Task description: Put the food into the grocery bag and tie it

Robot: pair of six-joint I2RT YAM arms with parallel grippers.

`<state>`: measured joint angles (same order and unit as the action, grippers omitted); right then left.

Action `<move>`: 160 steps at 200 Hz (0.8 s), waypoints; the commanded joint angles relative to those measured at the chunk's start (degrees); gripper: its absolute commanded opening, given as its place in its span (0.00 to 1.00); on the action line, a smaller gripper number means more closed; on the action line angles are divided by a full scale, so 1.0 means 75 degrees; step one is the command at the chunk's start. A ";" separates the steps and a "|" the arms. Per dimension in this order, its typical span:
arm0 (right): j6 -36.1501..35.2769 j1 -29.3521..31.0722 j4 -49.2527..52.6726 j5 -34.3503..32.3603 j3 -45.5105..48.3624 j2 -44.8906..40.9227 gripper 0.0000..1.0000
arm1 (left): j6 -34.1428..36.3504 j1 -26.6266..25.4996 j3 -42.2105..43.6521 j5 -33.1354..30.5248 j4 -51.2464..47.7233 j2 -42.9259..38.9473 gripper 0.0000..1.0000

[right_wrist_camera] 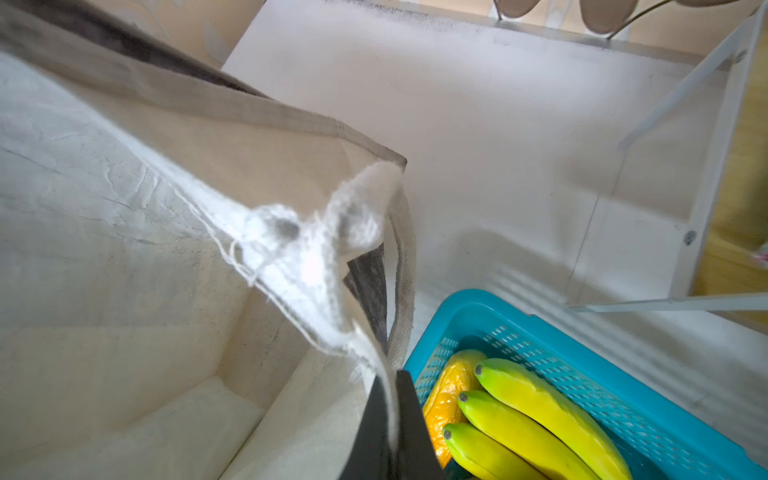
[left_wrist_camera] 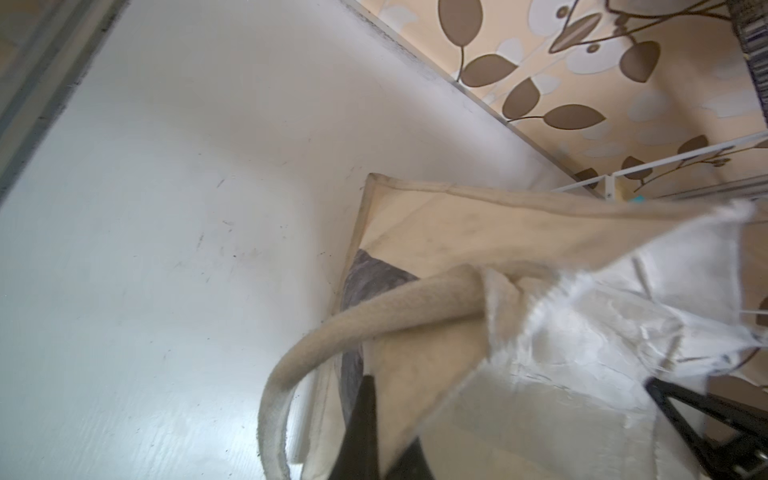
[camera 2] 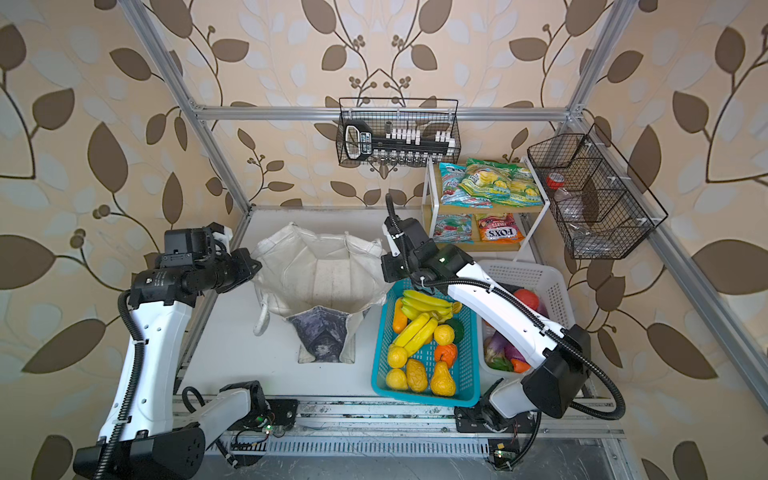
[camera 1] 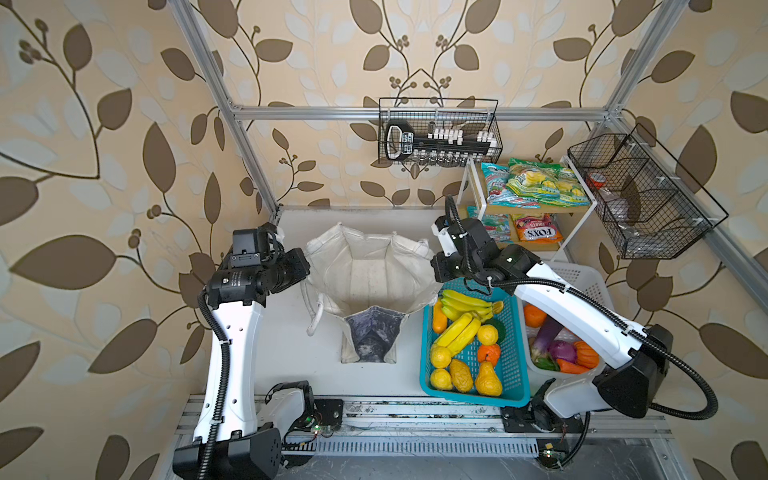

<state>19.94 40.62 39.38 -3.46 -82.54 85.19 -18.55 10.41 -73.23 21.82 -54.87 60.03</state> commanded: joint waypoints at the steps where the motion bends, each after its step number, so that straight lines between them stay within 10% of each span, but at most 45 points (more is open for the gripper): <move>1: 0.0140 0.0223 0.0113 -0.0209 -0.0354 0.0243 0.03 | -0.0157 -0.0209 0.0133 0.0929 0.0642 -0.0254 0.00; 54: 0.0251 0.0361 0.0237 -0.0472 -0.0857 0.0618 0.00 | 0.0455 -0.0624 0.0333 -0.0627 0.0399 -0.0013 0.00; 108: 0.0272 0.0306 -0.0107 -0.0238 -0.0450 0.0467 0.06 | -0.0054 -0.0632 0.1360 0.0753 0.1698 -0.0047 0.00; 160: 0.0142 0.0055 0.0129 -0.0394 -0.0349 -0.0313 0.70 | -0.0005 -0.0630 0.1715 0.1024 0.1934 0.0075 0.00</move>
<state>21.50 41.89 39.53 -5.50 -86.41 88.44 -18.48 5.65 -60.71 28.16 -42.94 60.51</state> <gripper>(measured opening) 0.584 0.046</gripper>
